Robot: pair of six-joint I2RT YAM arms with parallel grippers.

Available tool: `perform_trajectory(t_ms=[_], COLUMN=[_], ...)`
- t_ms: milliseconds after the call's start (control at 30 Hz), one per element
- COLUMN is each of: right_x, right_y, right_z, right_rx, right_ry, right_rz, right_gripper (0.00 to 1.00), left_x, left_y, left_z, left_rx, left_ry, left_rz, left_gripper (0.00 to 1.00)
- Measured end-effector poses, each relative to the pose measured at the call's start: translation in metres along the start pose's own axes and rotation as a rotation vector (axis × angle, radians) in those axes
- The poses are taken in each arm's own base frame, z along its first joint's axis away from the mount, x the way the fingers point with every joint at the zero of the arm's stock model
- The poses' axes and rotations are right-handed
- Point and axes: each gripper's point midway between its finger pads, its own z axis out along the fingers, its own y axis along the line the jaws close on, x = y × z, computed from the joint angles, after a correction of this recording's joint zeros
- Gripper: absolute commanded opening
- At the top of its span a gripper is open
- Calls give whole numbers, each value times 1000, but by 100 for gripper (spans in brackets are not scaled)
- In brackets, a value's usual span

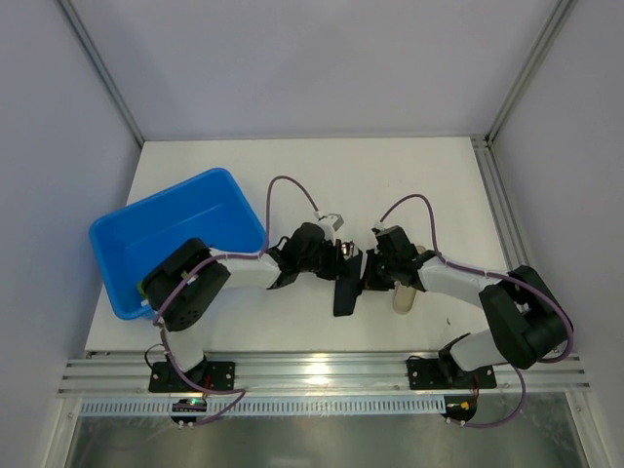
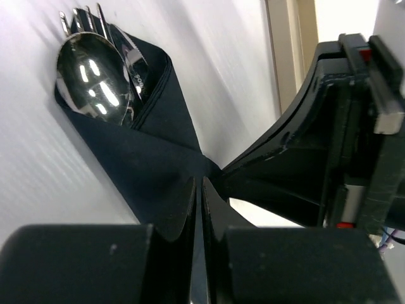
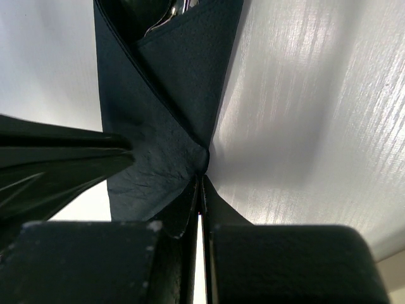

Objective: Place the utensils on the paper napkin and roll it up
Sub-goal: Roll the napkin at the center of the board.

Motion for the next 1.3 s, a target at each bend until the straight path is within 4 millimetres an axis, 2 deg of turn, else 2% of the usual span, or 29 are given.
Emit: perform_trajectory(t_ms=[167, 333, 433, 1300], right_x=[0, 0, 0, -11], right_y=[0, 0, 0, -19], right_z=[0, 0, 0, -6], right_rx=[0, 2, 3, 154], right_ry=[-1, 0, -1, -6], right_rz=[1, 0, -1, -74], right_gripper=[4, 4, 4, 4], left_x=[9, 11, 18, 18], left_y=[0, 2, 7, 12], left_z=[14, 21, 23, 33], left_rx=[44, 61, 52, 22], left_ry=[13, 1, 5, -35], left_rz=[-14, -26, -45, -141], left_gripper=[6, 0, 0, 0])
